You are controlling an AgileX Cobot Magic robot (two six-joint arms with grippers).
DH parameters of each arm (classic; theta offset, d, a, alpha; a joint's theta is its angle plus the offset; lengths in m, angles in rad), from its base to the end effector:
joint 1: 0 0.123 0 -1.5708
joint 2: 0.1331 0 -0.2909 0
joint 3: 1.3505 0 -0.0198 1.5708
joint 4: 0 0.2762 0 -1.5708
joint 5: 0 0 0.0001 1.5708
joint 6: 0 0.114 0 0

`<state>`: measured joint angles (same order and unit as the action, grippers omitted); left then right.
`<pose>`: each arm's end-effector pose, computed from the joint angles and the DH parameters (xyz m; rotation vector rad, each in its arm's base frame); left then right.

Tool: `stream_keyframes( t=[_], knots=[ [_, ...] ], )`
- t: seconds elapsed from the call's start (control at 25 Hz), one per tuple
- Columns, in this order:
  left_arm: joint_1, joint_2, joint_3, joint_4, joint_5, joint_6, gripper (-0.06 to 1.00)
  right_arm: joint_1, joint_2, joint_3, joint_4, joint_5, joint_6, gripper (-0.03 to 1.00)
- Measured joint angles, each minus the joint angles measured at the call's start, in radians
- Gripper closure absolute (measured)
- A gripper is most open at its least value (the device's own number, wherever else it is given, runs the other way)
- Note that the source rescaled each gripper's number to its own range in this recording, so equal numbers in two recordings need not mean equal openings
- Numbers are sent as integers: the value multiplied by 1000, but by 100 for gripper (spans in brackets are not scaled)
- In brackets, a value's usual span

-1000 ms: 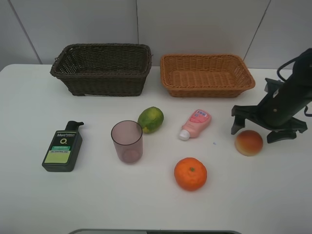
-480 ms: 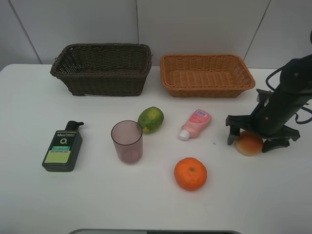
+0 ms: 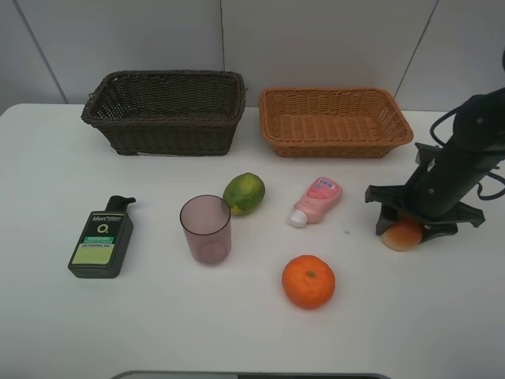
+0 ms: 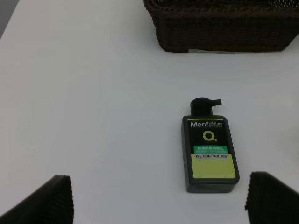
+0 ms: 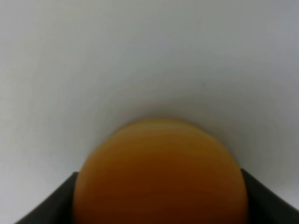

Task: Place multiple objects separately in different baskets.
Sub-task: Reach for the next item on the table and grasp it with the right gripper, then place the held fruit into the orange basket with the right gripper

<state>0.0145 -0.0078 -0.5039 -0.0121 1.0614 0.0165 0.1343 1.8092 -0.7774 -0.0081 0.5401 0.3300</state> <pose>0.0303 -0.0008 0.2805 0.0027 2.0332 0.0050 0.2906 0.0388 0.0683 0.2883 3.0431 0.0236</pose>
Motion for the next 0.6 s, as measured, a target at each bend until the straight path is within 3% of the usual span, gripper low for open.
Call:
stream_keyframes(
  t=[0.44, 0.6],
  knots=[
    [0, 0, 0, 0, 0, 0, -1, 0, -1, 0, 0, 0, 0, 84],
    [0, 0, 0, 0, 0, 0, -1, 1, -26, -54, -6, 84, -1, 84]
  ],
)
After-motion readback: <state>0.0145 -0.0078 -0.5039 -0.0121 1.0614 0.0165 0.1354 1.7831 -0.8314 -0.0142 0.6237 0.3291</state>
